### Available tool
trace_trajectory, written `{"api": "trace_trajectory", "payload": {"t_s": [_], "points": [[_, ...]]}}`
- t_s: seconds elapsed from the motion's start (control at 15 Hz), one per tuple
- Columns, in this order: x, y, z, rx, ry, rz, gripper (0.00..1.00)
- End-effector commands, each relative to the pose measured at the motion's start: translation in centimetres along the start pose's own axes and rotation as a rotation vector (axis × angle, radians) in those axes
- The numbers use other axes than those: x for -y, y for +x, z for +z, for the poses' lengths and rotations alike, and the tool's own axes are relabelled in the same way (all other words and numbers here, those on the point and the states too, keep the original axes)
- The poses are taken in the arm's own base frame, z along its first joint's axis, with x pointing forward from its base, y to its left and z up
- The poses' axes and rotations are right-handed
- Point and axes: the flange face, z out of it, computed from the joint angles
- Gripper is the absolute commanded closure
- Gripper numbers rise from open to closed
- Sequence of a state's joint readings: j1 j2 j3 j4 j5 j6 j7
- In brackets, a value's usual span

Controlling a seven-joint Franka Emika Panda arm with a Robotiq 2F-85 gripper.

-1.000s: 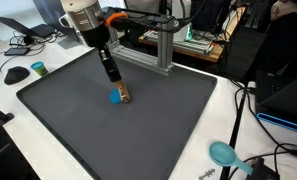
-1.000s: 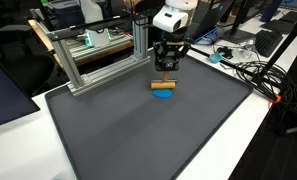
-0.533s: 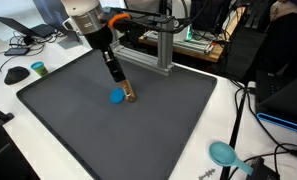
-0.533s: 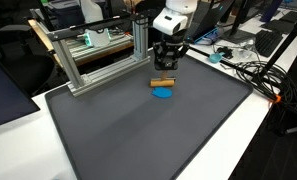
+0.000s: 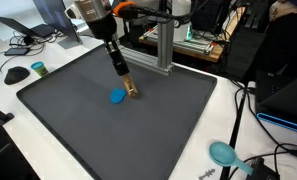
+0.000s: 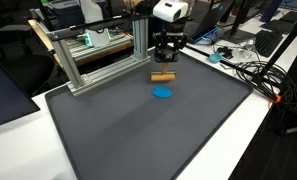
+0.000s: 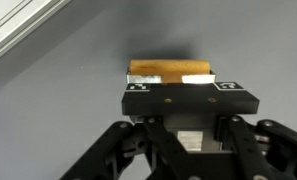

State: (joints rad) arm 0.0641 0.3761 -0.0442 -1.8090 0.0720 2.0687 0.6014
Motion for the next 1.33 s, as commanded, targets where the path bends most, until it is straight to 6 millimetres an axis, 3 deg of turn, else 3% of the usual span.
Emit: {"api": "trace_trajectory", "payload": {"t_s": [0.0,0.2,0.67,1.27], "points": [[-0.7,-1.1,-3.2,-0.074,0.033,0.024,0.78],[-0.7,0.2,-3.3,-0.144,0.044,0.068,0.78],[-1.4,2.6,-0.4,-0.192,0.006,0.099,0.78],[-1.8,4.0,1.1,-0.217,0.022,0.134,0.78]]}}
